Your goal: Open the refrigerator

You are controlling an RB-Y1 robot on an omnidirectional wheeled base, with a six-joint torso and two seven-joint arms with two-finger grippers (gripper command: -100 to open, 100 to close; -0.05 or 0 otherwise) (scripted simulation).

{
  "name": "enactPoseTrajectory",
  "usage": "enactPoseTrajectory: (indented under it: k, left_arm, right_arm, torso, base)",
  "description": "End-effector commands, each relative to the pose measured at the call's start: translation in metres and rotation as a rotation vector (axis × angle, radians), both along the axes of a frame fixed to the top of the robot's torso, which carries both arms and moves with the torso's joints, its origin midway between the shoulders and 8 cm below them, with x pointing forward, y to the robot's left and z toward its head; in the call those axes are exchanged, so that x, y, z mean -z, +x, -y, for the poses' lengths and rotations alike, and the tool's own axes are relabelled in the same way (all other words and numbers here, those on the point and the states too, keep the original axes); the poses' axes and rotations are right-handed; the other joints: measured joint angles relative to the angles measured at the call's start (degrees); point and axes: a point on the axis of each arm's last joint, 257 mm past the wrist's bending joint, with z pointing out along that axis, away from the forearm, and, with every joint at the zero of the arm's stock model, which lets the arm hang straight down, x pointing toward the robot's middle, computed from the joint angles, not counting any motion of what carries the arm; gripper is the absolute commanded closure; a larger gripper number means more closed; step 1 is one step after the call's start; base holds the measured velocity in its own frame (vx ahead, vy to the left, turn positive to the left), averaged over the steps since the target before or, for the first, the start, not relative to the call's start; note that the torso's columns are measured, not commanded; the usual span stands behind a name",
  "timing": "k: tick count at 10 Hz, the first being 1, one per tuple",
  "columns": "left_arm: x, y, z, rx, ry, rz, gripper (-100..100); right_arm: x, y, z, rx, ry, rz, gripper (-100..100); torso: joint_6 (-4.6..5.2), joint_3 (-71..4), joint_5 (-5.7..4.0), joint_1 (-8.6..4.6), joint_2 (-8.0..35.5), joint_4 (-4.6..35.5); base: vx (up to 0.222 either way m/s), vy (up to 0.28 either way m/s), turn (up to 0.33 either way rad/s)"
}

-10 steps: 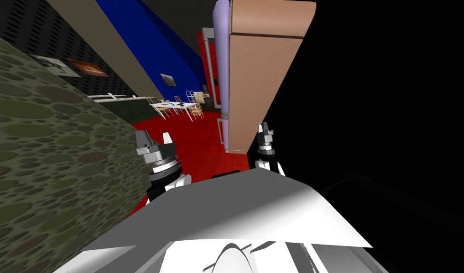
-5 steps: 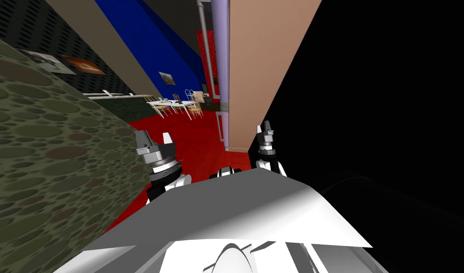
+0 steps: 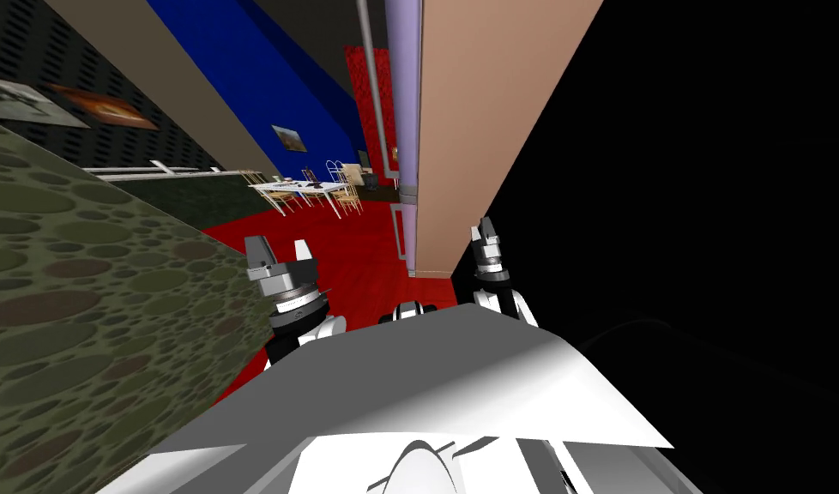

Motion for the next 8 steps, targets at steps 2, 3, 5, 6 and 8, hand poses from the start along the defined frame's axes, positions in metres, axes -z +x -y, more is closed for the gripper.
enactPoseTrajectory:
  k: [2, 3, 5, 6, 8]
  left_arm:
    - [0.0, 0.0, 0.0, 0.0, 0.0, 0.0, 0]
    - [0.0, 0.0, 0.0, 0.0, 0.0, 0.0, 0]
    - [0.0, 0.0, 0.0, 0.0, 0.0, 0.0, 0]
    - [0.0, 0.0, 0.0, 0.0, 0.0, 0.0, 0]
    - [0.0, 0.0, 0.0, 0.0, 0.0, 0.0, 0]
  right_arm:
    - [-0.006, -0.008, 0.014, 0.136, -0.21, 0.004, -100]
    - [-0.008, -0.01, 0.018, 0.179, -0.271, 0.005, -100]
    - [-0.011, -0.015, 0.028, 0.269, -0.397, 0.006, -100]
    - [-0.012, -0.017, 0.033, 0.316, -0.461, 0.005, -100]
    - [-0.013, -0.022, 0.044, 0.409, -0.591, -0.002, -100]
  torso:
    - [0.01, 0.1, -0.03, -0.09, 0.1, 0.0]
    - [0.0, 0.0, -0.01, 0.02, 0.0, 0.0]
    - [0.01, 0.0, -0.01, 0.0, 0.0, 0.0]
    - [0.0, 0.0, -0.02, -0.06, 0.0, 0.0]
    - [0.0, 0.0, -0.02, -0.04, 0.0, 0.0]
  base:
    - [0.206, 0.136, -0.093]
    - [0.218, 0.145, -0.101]
    - [0.218, 0.156, -0.121]
    - [0.235, 0.143, -0.097]
    - [0.228, 0.165, -0.109]
